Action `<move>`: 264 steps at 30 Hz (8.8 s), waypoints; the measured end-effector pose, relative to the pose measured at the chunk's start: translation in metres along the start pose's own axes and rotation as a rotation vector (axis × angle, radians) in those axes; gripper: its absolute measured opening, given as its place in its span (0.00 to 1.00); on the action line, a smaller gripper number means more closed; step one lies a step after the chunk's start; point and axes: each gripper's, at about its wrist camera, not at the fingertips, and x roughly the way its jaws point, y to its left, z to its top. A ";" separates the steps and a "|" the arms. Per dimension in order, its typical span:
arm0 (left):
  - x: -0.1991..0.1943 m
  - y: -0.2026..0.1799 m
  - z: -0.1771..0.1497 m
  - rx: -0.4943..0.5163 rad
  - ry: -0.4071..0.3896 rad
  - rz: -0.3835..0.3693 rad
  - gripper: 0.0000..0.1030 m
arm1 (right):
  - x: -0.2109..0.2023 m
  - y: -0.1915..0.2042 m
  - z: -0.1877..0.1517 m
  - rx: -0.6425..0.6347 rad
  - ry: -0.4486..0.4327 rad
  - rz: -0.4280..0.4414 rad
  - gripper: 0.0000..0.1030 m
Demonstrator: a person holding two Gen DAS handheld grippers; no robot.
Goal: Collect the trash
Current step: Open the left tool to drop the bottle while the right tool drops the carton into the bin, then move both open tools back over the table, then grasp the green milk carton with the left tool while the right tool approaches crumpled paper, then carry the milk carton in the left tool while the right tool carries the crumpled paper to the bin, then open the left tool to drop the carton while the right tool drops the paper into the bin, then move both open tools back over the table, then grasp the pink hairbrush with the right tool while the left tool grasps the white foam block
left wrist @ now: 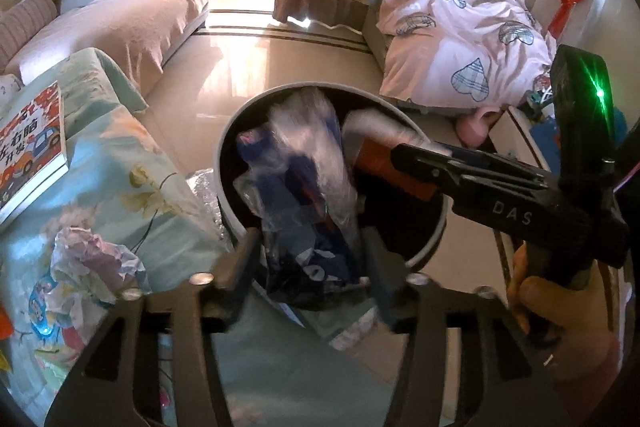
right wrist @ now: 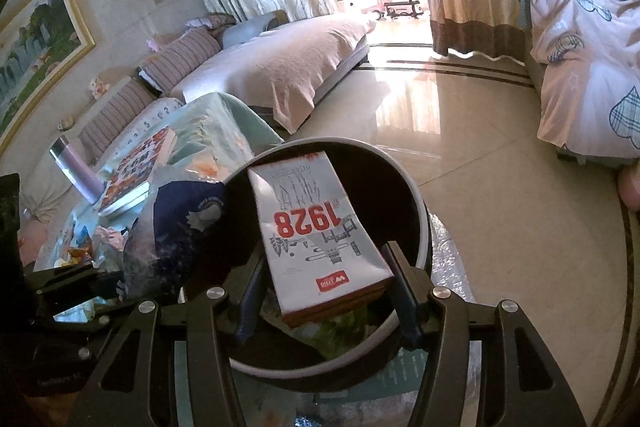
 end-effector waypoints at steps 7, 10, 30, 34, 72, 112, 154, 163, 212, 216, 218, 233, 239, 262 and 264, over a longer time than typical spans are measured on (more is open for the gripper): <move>-0.012 0.007 -0.015 -0.036 -0.016 -0.016 0.60 | -0.010 -0.003 -0.007 0.033 -0.032 0.019 0.68; -0.022 0.013 -0.030 -0.058 -0.026 -0.023 0.60 | -0.021 -0.003 -0.013 0.055 -0.059 0.039 0.73; -0.089 0.087 -0.138 -0.278 -0.050 0.051 0.61 | -0.056 0.082 -0.093 0.056 -0.088 0.193 0.91; -0.099 0.102 -0.152 -0.307 -0.057 0.070 0.61 | -0.049 0.103 -0.104 0.032 -0.055 0.213 0.91; -0.058 0.130 -0.124 -0.316 -0.052 0.212 0.87 | 0.037 0.152 -0.053 -0.001 0.036 0.310 0.91; -0.076 0.050 -0.094 -0.093 -0.186 0.097 0.85 | -0.047 0.060 -0.061 0.100 -0.105 0.241 0.12; 0.010 -0.008 0.004 0.054 -0.090 0.067 0.86 | -0.021 -0.015 -0.014 0.150 -0.092 0.145 0.18; 0.007 0.001 -0.001 0.014 -0.085 0.057 0.87 | -0.023 -0.024 -0.018 0.212 -0.108 0.180 0.44; -0.142 0.170 -0.209 -0.407 -0.167 0.298 0.87 | -0.028 0.188 -0.126 -0.144 -0.041 0.246 0.90; -0.152 0.187 -0.216 -0.445 -0.179 0.330 0.87 | -0.021 0.204 -0.124 -0.178 -0.026 0.243 0.90; -0.157 0.199 -0.219 -0.468 -0.188 0.346 0.87 | -0.015 0.210 -0.123 -0.194 -0.015 0.224 0.90; -0.156 0.294 -0.195 -0.510 -0.165 0.452 0.87 | 0.052 0.251 -0.106 -0.308 0.081 0.035 0.68; -0.139 0.313 -0.193 -0.502 -0.107 0.405 0.59 | 0.073 0.260 -0.103 -0.340 0.121 -0.035 0.62; -0.167 0.200 -0.207 -0.338 -0.199 0.235 0.25 | 0.026 0.238 -0.119 -0.214 0.092 0.158 0.20; -0.162 0.184 -0.202 -0.320 -0.199 0.218 0.25 | 0.019 0.229 -0.120 -0.209 0.089 0.171 0.20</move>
